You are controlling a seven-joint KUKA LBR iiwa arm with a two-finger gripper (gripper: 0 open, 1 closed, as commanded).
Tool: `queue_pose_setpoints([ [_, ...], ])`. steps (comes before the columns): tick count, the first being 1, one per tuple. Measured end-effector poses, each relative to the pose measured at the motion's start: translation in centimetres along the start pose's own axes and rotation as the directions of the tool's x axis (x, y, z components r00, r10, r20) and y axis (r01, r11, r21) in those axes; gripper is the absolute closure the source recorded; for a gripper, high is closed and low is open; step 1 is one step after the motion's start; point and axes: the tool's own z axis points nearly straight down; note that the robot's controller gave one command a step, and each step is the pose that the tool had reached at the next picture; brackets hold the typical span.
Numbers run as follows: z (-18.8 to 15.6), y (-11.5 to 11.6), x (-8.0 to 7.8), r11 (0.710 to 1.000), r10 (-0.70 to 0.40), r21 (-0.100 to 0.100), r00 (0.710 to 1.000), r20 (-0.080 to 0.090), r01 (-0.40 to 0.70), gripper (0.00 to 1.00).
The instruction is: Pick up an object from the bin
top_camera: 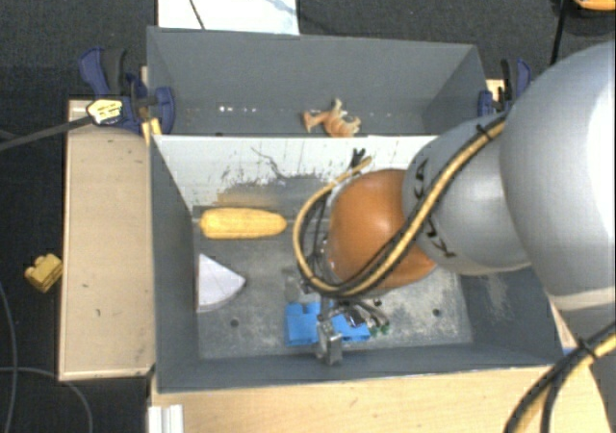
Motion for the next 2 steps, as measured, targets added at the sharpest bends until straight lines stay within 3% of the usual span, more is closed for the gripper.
queue_pose_setpoints([
  [1,0.0,1.1,-0.4,1.0,-0.012,0.0,1.0,0.001,0.012,0.0],
  [2,0.1,-0.7,0.1,0.956,-0.294,0.0,0.956,0.0,0.294,1.0],
])
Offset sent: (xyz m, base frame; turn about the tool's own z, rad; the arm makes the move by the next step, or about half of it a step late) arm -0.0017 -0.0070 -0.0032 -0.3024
